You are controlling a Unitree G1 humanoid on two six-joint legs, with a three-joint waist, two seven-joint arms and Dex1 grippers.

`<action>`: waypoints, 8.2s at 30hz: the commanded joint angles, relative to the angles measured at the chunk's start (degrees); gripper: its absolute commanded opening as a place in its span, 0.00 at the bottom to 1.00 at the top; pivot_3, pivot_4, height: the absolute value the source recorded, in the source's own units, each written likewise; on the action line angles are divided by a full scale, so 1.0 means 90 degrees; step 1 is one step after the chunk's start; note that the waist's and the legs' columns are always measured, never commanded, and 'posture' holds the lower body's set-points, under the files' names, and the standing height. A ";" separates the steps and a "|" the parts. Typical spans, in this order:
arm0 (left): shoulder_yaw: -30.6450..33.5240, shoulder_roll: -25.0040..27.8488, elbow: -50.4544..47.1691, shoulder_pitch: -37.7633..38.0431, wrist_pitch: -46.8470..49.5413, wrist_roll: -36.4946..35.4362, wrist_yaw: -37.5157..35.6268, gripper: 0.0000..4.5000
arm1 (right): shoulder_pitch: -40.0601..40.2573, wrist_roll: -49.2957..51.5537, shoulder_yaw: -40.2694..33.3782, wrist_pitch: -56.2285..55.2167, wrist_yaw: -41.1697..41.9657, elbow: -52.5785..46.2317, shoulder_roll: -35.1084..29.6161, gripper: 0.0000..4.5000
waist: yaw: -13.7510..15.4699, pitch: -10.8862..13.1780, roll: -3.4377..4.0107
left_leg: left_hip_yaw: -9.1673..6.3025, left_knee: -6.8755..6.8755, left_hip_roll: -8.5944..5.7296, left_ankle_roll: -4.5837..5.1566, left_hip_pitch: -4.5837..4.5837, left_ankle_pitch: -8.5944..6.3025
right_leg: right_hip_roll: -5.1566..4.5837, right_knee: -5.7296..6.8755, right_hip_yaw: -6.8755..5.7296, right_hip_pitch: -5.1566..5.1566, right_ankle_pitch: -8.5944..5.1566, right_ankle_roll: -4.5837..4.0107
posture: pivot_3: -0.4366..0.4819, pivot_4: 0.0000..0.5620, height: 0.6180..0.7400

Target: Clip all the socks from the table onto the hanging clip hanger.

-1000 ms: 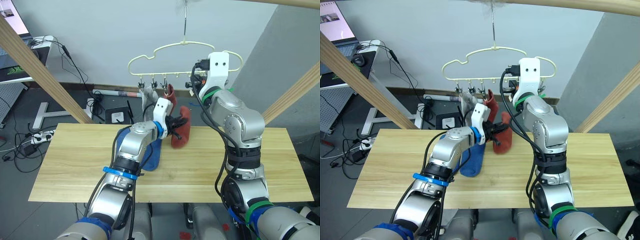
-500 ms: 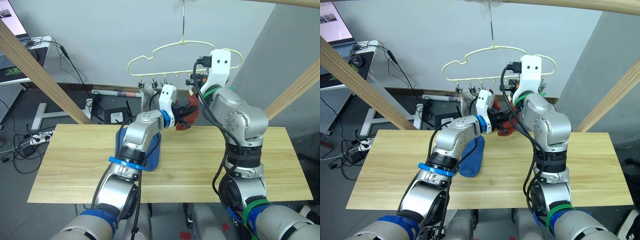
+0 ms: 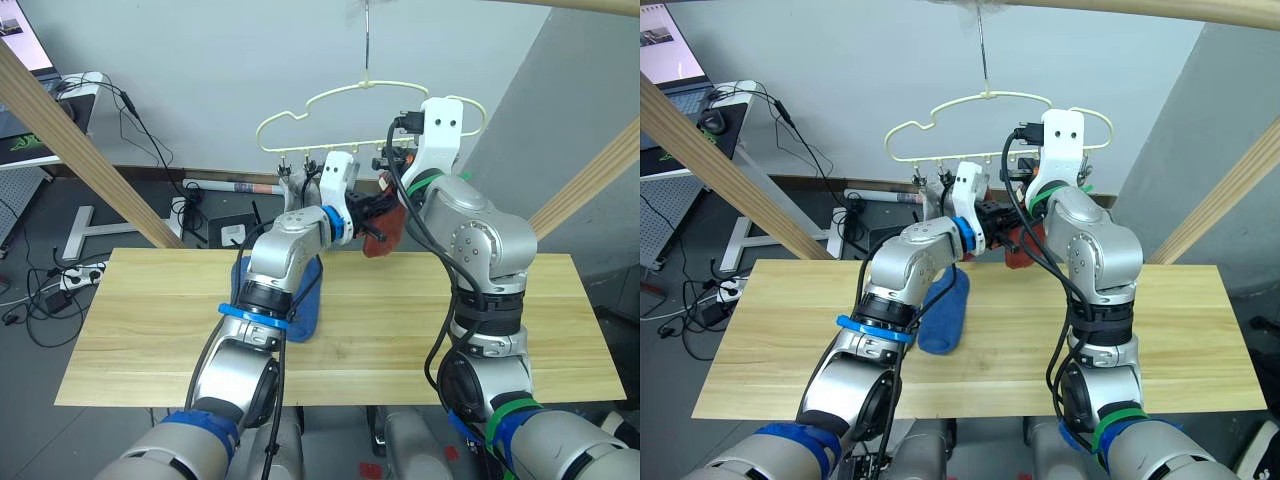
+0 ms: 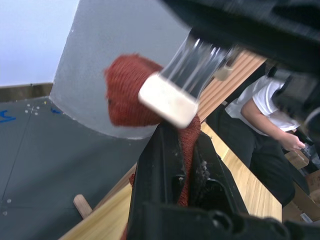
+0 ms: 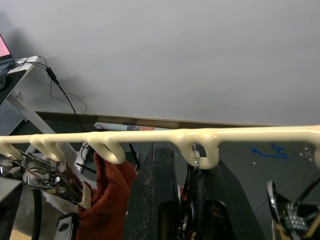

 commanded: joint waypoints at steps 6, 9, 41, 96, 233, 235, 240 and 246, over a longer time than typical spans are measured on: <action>0.0117 -0.0055 -0.0262 -0.0219 -0.0026 -0.0209 0.0052 0.03 | -0.0085 0.0093 0.0051 -0.0150 0.0027 -0.0394 0.0016 0.00 | 0.0000 0.0000 0.0000 | 0.0001 -0.0001 0.0000 0.0000 0.0000 0.0000 | 0.0000 0.0000 0.0000 -0.0001 0.0000 0.0000 | 0.50 0.47 1.00; 0.0115 -0.0058 -0.0265 -0.0219 -0.0027 -0.0199 0.0036 0.03 | -0.0087 0.0112 0.0026 -0.0124 0.0018 -0.0392 0.0036 0.00 | 0.0000 0.0000 0.0000 | 0.0000 -0.0001 0.0001 0.0000 0.0000 0.0000 | 0.0000 0.0000 0.0000 -0.0001 0.0000 0.0000 | 0.50 0.47 1.00; -0.0585 0.0656 -0.1542 0.0938 0.0361 -0.0140 -0.0402 0.99 | 0.1063 0.0645 0.0500 0.1233 0.0655 -0.1992 -0.0472 0.62 | 0.0002 0.0000 0.0000 | -0.0003 -0.0002 0.0001 -0.0001 0.0001 0.0000 | 0.0000 0.0000 0.0000 0.0001 0.0000 0.0000 | 0.50 0.45 1.00; 0.0866 0.3902 -0.2598 0.0728 0.0171 -0.2180 -0.3161 1.00 | 0.2063 -0.0206 0.0574 0.0432 -0.0420 -0.3002 0.0151 0.54 | 0.0020 -0.0011 0.0001 | -0.0016 0.0002 0.0004 -0.0015 0.0003 0.0015 | 0.0001 0.0005 -0.0010 0.0007 0.0003 -0.0005 | 0.57 0.39 1.00; 0.0731 0.3537 -0.2982 0.1016 0.0081 -0.1874 -0.2254 1.00 | 0.0287 -0.0347 -0.0235 -0.1618 -0.0372 0.0229 -0.0753 0.66 | 0.0191 -0.0012 0.0001 | -0.0014 0.0002 0.0003 -0.0017 0.0003 0.0022 | 0.0001 0.0011 -0.0012 0.0005 0.0007 -0.0011 | 0.59 0.39 1.00; 0.0726 0.3533 -0.2985 0.1025 0.0071 -0.1865 -0.2255 1.00 | 0.0334 -0.0364 -0.0249 -0.1581 -0.0414 0.0153 -0.0772 0.66 | 0.0191 -0.0012 0.0001 | -0.0014 0.0001 0.0003 -0.0017 0.0003 0.0022 | 0.0001 0.0010 -0.0012 0.0005 0.0007 -0.0011 | 0.59 0.39 1.00; 0.0697 0.3512 -0.2971 0.1027 0.0041 -0.1859 -0.2258 1.00 | 0.0419 -0.0350 -0.0270 -0.1521 -0.0495 0.0027 -0.0773 0.66 | 0.0190 -0.0012 0.0001 | -0.0014 0.0002 0.0003 -0.0018 0.0003 0.0022 | 0.0001 0.0011 -0.0012 0.0005 0.0007 -0.0012 | 0.58 0.39 1.00; 0.0666 0.3495 -0.2946 0.1013 0.0020 -0.1854 -0.2262 1.00 | 0.0457 -0.0385 -0.0258 -0.1500 -0.0571 -0.0004 -0.0758 0.66 | 0.0188 -0.0012 0.0001 | -0.0013 0.0002 0.0003 -0.0018 0.0003 0.0022 | 0.0001 0.0011 -0.0011 0.0005 0.0007 -0.0012 | 0.58 0.39 1.00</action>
